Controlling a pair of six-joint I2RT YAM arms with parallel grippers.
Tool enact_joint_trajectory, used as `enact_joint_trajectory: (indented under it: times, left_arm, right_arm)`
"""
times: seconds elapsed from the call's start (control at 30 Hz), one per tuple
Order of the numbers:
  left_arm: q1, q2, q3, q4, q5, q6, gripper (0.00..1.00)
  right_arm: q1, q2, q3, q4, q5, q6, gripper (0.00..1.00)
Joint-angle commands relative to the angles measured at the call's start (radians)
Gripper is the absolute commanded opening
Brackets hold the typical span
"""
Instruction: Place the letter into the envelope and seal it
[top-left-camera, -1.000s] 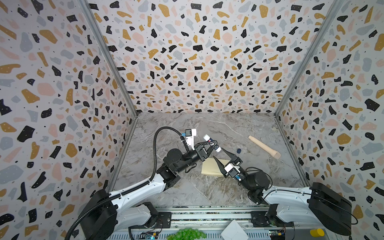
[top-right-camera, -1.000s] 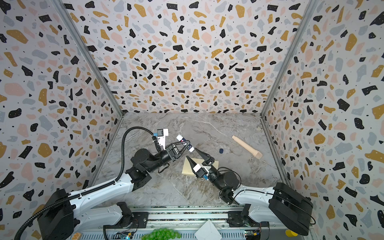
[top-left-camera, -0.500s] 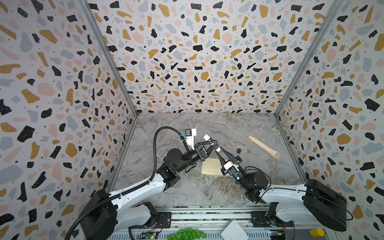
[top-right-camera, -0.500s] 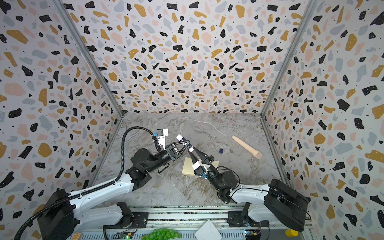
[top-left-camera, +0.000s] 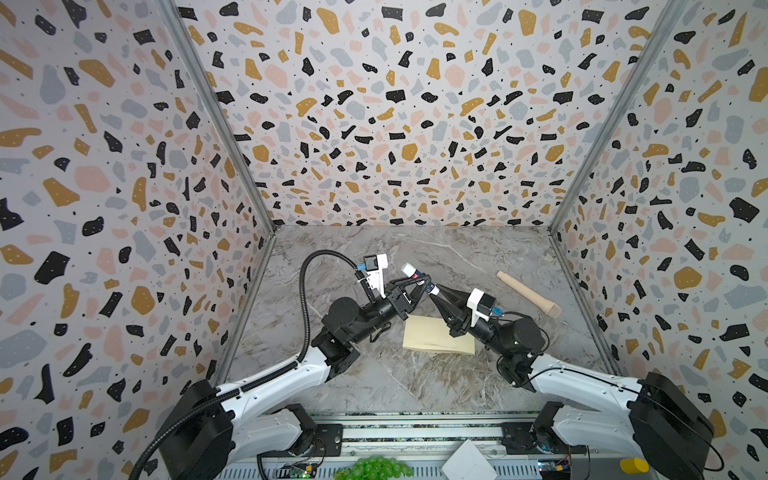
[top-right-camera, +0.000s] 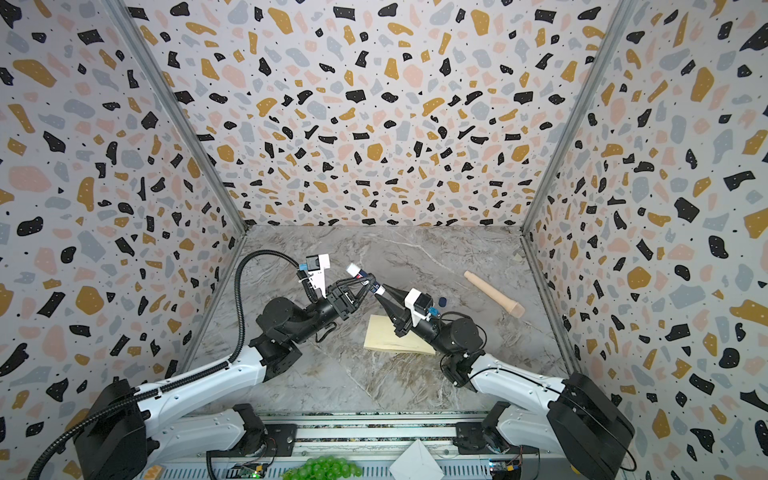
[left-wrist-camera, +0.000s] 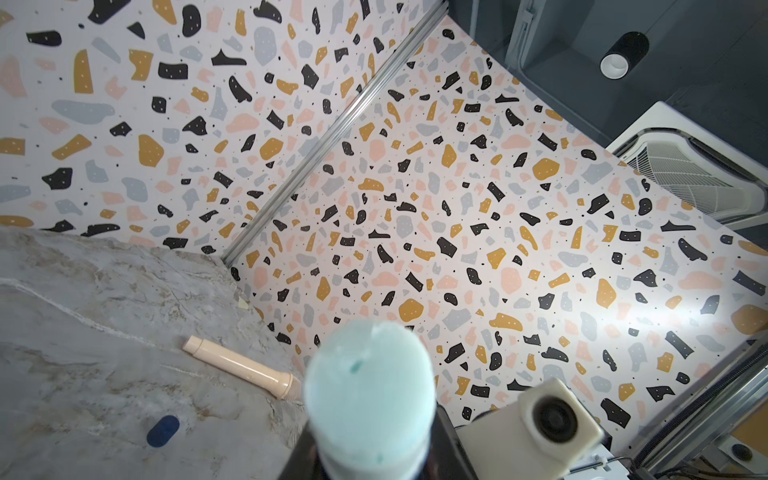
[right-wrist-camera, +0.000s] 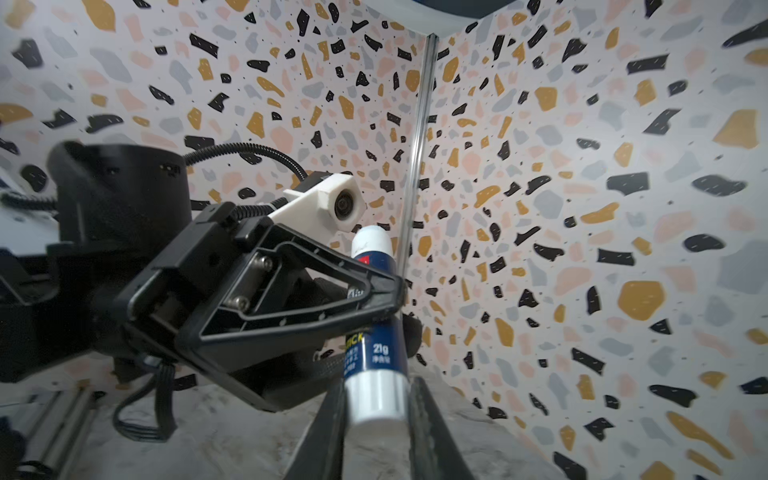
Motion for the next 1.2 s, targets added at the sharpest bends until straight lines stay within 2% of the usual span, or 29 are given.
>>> enact_joint_trajectory:
  times: [0.0, 0.07, 0.17, 0.23, 0.27, 0.37, 0.47, 0.53, 0.6, 0.7, 0.87, 1.17]
  left_arm:
    - [-0.015, -0.026, -0.036, 0.092, 0.082, 0.064, 0.0]
    - [-0.015, -0.033, -0.046, 0.108, 0.081, 0.071, 0.0]
    - [-0.016, -0.04, -0.05, 0.108, 0.071, 0.075, 0.0]
    - [-0.015, -0.043, -0.046, 0.095, 0.062, 0.068, 0.0]
    - [-0.014, -0.044, -0.042, 0.083, 0.053, 0.059, 0.0]
    - [-0.015, -0.042, -0.023, 0.032, 0.027, 0.022, 0.0]
    - [-0.016, -0.034, -0.003, -0.008, 0.011, -0.032, 0.0]
    - [-0.015, -0.021, -0.002, 0.01, 0.014, -0.086, 0.0]
    - [-0.016, -0.005, -0.002, 0.042, 0.028, -0.14, 0.0]
    - [-0.016, 0.012, 0.003, 0.065, 0.041, -0.204, 0.0]
    - [-0.016, 0.018, 0.007, 0.071, 0.051, -0.243, 0.0]
    - [-0.017, 0.027, 0.011, 0.069, 0.054, -0.268, 0.0]
  right_arm:
    - [-0.064, -0.011, 0.072, -0.079, -0.205, 0.367, 0.0]
    - [-0.081, 0.002, 0.087, -0.073, -0.26, 0.431, 0.0]
    - [-0.084, 0.011, 0.094, -0.066, -0.281, 0.448, 0.0]
    - [-0.082, 0.003, 0.08, -0.055, -0.256, 0.421, 0.07]
    - [-0.078, -0.007, 0.066, -0.047, -0.224, 0.392, 0.14]
    - [-0.04, -0.059, 0.004, -0.028, -0.07, 0.232, 0.38]
    - [0.054, -0.116, -0.068, 0.016, 0.14, -0.061, 0.61]
    - [0.112, -0.123, -0.112, 0.09, 0.24, -0.246, 0.67]
    - [0.142, -0.114, -0.141, 0.173, 0.298, -0.38, 0.69]
    - [0.149, -0.096, -0.144, 0.205, 0.333, -0.453, 0.7]
    - [0.156, -0.057, -0.148, 0.286, 0.356, -0.481, 0.66]
    - [0.185, 0.03, -0.114, 0.32, 0.358, -0.529, 0.61]
